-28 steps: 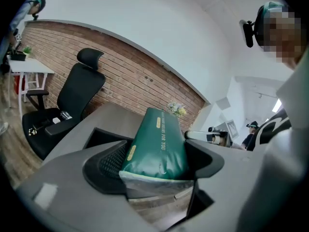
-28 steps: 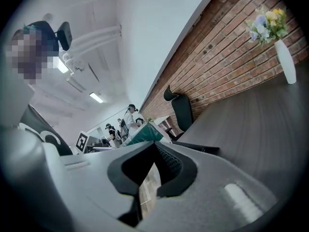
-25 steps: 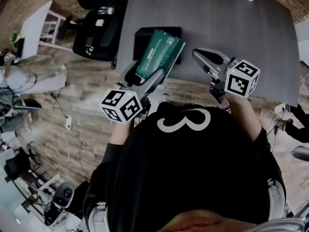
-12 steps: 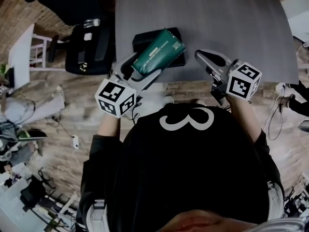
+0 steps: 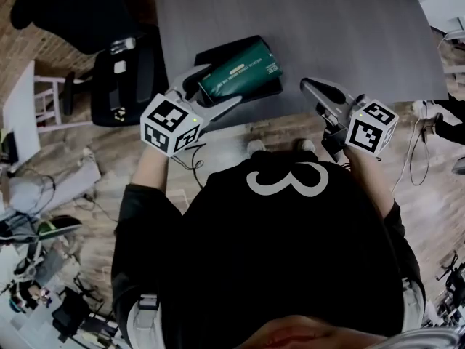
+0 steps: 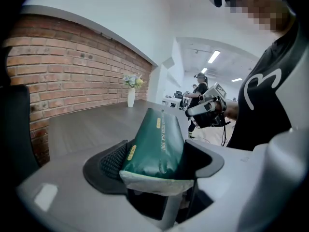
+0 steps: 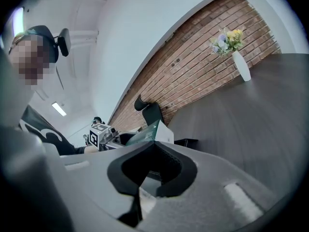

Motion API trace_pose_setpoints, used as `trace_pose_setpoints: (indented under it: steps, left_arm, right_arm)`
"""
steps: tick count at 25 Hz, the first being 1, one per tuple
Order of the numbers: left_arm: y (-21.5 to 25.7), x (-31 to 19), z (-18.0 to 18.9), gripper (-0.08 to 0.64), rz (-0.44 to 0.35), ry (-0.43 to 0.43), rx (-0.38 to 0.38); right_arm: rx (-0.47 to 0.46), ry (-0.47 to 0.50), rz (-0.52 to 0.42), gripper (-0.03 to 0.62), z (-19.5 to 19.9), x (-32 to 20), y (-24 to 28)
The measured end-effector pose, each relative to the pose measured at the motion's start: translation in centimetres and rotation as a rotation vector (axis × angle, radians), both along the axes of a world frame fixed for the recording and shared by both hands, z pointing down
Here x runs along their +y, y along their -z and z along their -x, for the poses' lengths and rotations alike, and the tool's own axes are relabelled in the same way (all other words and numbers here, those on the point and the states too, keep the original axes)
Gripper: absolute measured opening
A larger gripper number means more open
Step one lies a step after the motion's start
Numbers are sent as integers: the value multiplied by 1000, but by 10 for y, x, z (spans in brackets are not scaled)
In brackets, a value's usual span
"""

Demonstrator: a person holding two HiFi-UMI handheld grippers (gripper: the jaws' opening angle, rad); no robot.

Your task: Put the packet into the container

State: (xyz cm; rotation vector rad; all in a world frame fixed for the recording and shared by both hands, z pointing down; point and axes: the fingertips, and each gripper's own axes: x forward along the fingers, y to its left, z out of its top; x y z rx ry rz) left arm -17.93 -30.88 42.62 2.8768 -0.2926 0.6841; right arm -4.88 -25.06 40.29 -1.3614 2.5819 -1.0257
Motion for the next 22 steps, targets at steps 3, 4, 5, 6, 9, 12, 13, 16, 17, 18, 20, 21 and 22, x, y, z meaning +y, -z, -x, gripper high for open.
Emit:
trace_pose_setpoints:
  steps: [3,4,5,6,9,12,13,16,17,18,20,21,22]
  left_arm:
    - [-7,-2,0,394,-20,-75,-33]
    - [-9,-3,0,394,-23,-95,-39]
    - [-11,-5,1,394,-25,-111,-44]
    - [-14,-6,3,394,-25,-124,-50]
    - [-22,-8,7,394,-20,-153,-65]
    - [-30,-9,10,394,-14,-180,-81]
    - [-32,-9,10,394,-10,-188,-86]
    - [-38,-11,9,394,-6,-200,-105]
    - [-40,-11,8,394,-7,-200,-115]
    - [-42,-11,6,394,-8,-201,-128]
    - [-48,-10,4,394,-8,-208,-158]
    - [-51,-9,2,396,-8,-214,-173]
    - [-53,-9,1,396,-9,-221,-185]
  right_arm:
    - [3,-40,10,2,-1,5,-4]
    - [4,-53,13,2,-1,6,-6]
    - [6,-63,15,2,-1,7,-7]
    - [6,-72,17,2,0,8,-8]
    - [8,-93,23,2,2,11,-11]
    - [22,-111,34,2,5,15,-14]
    - [25,-115,36,2,7,14,-15]
    - [28,-113,35,2,10,9,-16]
    - [26,-111,33,2,11,9,-15]
    - [24,-110,29,2,11,9,-14]
    - [22,-112,21,2,10,9,-14]
    - [21,-115,20,2,9,9,-14]
    - [20,-119,23,2,8,9,-15]
